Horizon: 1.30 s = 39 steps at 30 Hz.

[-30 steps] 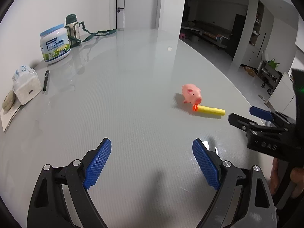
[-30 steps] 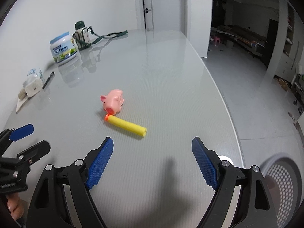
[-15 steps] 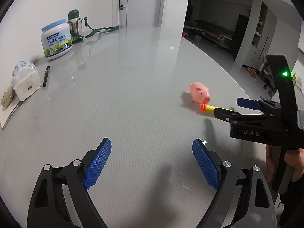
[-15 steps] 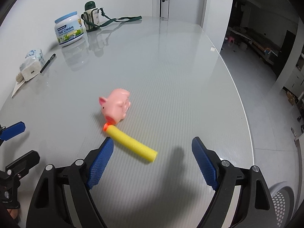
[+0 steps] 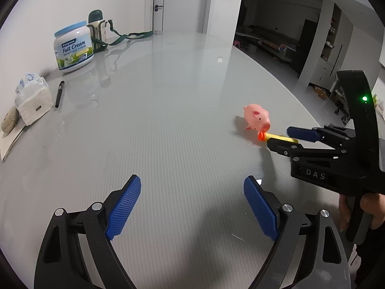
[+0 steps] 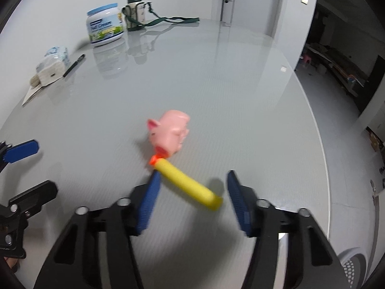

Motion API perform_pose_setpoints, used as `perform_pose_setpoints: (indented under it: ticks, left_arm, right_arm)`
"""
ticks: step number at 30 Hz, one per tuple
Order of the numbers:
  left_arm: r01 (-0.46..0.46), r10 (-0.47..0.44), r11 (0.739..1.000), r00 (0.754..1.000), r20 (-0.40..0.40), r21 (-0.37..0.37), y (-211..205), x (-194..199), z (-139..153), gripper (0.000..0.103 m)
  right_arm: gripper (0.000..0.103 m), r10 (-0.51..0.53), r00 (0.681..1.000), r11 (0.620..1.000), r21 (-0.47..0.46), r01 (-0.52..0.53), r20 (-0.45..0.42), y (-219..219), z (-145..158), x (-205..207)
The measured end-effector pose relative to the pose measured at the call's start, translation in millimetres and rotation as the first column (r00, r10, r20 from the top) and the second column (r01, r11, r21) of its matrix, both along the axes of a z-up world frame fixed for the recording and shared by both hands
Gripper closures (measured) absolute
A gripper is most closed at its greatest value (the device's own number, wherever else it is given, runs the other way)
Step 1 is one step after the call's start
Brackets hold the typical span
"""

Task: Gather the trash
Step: 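Grasp the yellow foam dart with the right tool, then grasp the pink toy pig with the left tool while the right tool holds the dart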

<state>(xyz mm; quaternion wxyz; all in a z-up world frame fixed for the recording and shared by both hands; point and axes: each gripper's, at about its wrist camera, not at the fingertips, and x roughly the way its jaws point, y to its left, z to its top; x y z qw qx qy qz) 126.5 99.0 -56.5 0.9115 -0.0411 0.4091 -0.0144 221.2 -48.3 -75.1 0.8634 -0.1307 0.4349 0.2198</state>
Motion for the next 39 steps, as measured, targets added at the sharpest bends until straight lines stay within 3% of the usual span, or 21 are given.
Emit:
perform_pose_setpoints:
  ticks: [5, 8, 12, 22, 30, 39]
  left_arm:
    - [-0.008, 0.008, 1.0, 1.0, 0.003, 0.012, -1, -2, -1, 0.017]
    - [-0.013, 0.013, 1.0, 1.0, 0.011, 0.024, -2, -3, 0, 0.017]
    - [-0.008, 0.008, 0.999, 1.0, 0.002, 0.037, -5, -2, -1, 0.017]
    - [0.029, -0.029, 0.999, 0.999, -0.022, 0.021, -24, 9, 3, 0.017]
    - [0.031, -0.03, 0.999, 0.999, -0.029, 0.024, -47, 38, 2, 0.017]
    - [0.046, -0.045, 0.998, 0.999, -0.018, 0.04, -70, 56, 5, 0.017]
  right_arm:
    - [0.068, 0.025, 1.0, 1.0, -0.011, -0.024, 0.018, 4, 1, -12]
    - [0.081, 0.0, 0.999, 1.0, -0.009, 0.0, 0.036, 1, 2, -19]
    - [0.088, -0.045, 0.998, 0.999, 0.017, 0.044, 0.035, -11, 1, -31]
    - [0.09, -0.167, 0.986, 0.976, 0.146, 0.162, 0.022, -49, 11, -55]
    - [0.091, -0.218, 0.975, 0.966, 0.151, 0.209, 0.041, -65, 13, -76]
    - [0.091, -0.22, 0.975, 0.963, 0.152, 0.221, -0.023, -73, 3, -76]
